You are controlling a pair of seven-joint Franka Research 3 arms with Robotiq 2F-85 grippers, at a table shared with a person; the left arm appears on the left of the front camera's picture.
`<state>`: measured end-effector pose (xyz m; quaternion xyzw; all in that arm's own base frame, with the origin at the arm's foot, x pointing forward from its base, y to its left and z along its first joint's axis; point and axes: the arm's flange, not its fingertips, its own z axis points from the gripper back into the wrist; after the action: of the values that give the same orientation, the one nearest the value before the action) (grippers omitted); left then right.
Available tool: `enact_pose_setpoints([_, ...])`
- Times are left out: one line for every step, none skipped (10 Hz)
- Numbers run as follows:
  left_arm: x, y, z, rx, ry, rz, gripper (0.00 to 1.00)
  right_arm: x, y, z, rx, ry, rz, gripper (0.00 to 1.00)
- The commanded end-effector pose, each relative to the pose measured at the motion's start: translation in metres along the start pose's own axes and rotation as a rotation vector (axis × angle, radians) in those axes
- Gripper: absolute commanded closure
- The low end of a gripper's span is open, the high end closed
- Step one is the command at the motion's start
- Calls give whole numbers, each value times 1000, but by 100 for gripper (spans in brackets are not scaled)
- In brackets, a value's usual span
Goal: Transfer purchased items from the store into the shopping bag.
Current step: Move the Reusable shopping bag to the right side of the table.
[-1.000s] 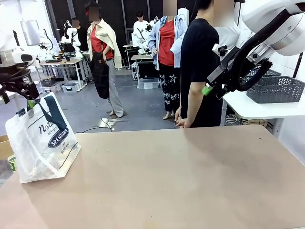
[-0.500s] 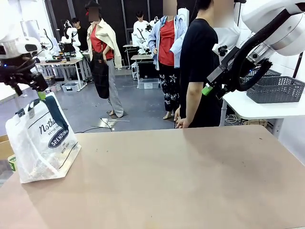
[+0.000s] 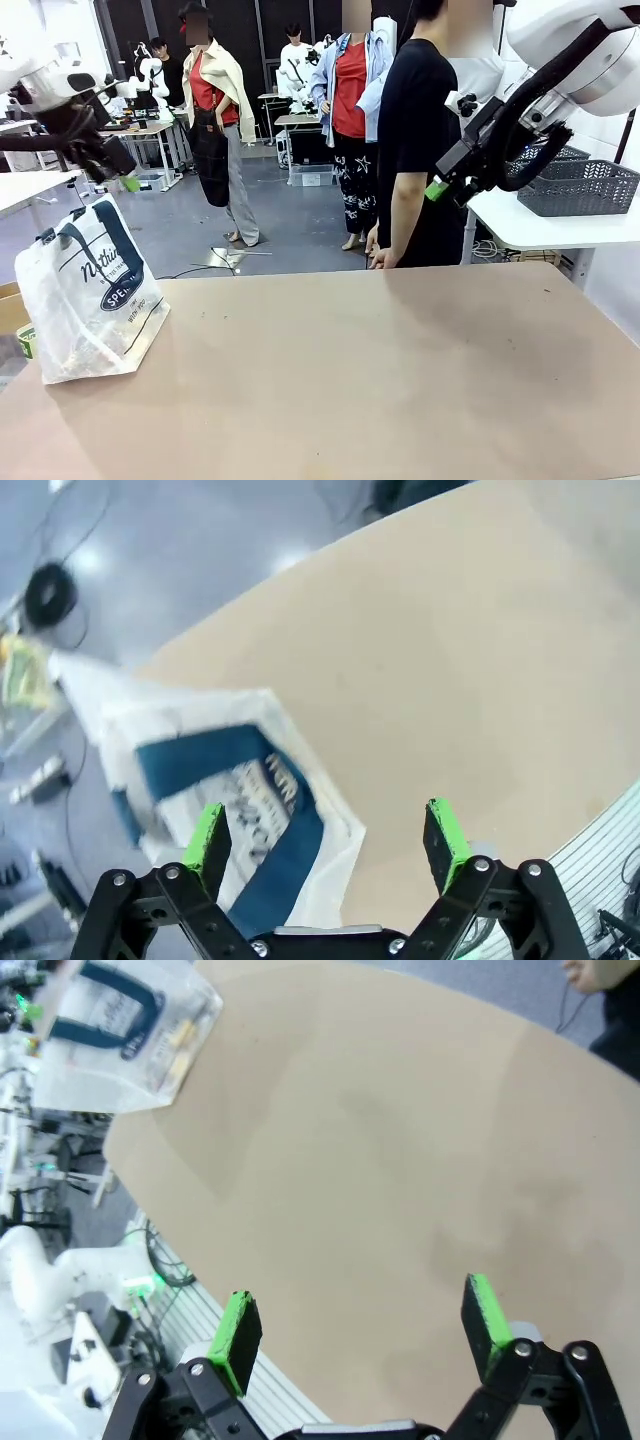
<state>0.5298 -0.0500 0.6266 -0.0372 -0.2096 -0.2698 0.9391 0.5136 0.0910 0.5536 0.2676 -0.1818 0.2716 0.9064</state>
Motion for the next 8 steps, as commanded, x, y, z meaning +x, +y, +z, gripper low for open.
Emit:
enact_pose_setpoints([-1,11,-14,-181,-51,-82,0,-1,-11,-1,9,34,169,0])
enact_pose_setpoints([-2,9,-17,-236,-38,-93,0,-2,-11,-3,27,29,266,0])
enact_pose_setpoints([-2,12,-27,-299,-27,-98,0,-1,-14,-6,45,39,364,0])
enact_pose_setpoints([-2,13,-35,-329,-17,-103,0,-2,-17,-10,42,35,488,0])
enact_pose_setpoints([-2,14,-41,-385,-19,-136,0,-2,-19,-13,72,-5,605,0])
enact_pose_setpoints([-2,12,-44,-398,-31,-180,0,-1,-21,-14,130,-3,627,0])
enact_pose_setpoints([-2,9,-48,-406,-39,-224,0,4,-25,-15,131,-32,625,0])
enact_pose_setpoints([-3,7,-52,-429,-35,-244,0,6,-28,-13,110,-51,633,0])
